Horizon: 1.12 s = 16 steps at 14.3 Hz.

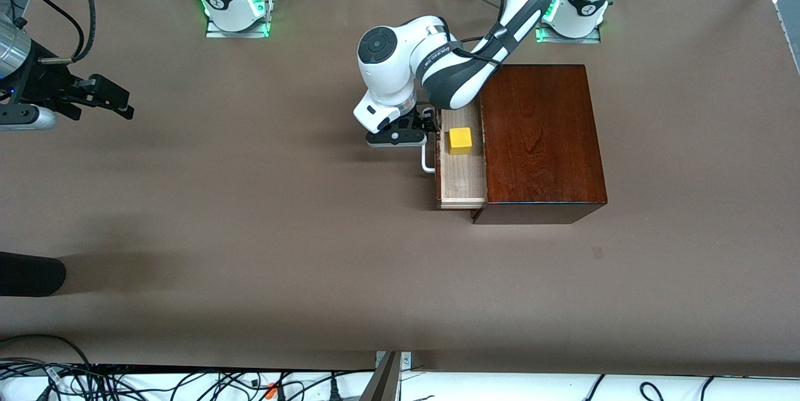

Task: Open drawer, take yellow block, close drawer
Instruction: 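Pull the drawer handle outward with the left gripper to open the drawer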

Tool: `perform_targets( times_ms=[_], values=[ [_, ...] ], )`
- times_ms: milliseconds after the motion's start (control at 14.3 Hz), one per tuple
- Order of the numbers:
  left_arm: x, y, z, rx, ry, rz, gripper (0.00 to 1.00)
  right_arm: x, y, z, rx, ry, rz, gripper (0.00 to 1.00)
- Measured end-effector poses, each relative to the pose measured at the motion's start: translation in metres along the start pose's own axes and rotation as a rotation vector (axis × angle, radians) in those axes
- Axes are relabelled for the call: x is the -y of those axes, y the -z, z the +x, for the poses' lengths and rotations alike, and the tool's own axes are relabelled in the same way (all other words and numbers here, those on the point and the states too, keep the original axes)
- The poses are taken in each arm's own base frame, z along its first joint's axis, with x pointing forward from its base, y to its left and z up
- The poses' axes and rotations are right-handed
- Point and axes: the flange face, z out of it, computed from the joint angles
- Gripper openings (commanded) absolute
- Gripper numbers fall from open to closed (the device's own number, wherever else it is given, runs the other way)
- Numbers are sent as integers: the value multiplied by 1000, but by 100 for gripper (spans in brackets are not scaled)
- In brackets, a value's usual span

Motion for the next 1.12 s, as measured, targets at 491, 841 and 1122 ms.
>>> perform_targets(
  times_ms=[491,841,1122],
  values=[
    [-12,4,-5,-9,-4,-55,100,0,0,0,0,0,0,100],
    [-22,8,-7,-11,-6,-79,100,0,0,0,0,0,0,100],
    [-29,41,0,-20,5,-119,100,0,0,0,0,0,0,100]
  ],
)
